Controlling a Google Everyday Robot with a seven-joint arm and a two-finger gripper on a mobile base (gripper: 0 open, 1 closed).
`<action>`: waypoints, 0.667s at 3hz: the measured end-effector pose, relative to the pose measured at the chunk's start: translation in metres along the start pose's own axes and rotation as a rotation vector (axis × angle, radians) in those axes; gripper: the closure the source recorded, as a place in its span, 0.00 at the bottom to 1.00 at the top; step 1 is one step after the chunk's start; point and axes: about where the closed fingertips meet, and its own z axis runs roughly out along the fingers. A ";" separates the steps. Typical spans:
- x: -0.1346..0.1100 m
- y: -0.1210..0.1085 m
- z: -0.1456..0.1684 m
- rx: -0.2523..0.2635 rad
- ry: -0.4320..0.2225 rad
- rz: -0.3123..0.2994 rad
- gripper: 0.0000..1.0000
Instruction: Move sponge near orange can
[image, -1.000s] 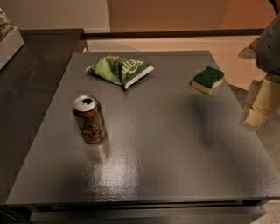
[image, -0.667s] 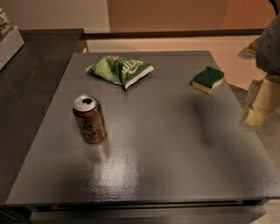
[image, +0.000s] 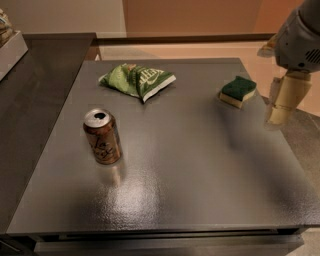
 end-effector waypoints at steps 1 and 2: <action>0.009 -0.030 0.017 -0.001 0.012 -0.033 0.00; 0.027 -0.058 0.038 -0.017 0.060 -0.046 0.00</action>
Offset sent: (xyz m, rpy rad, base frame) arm 0.0939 -0.0626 -0.0462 -0.1342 0.0774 0.0290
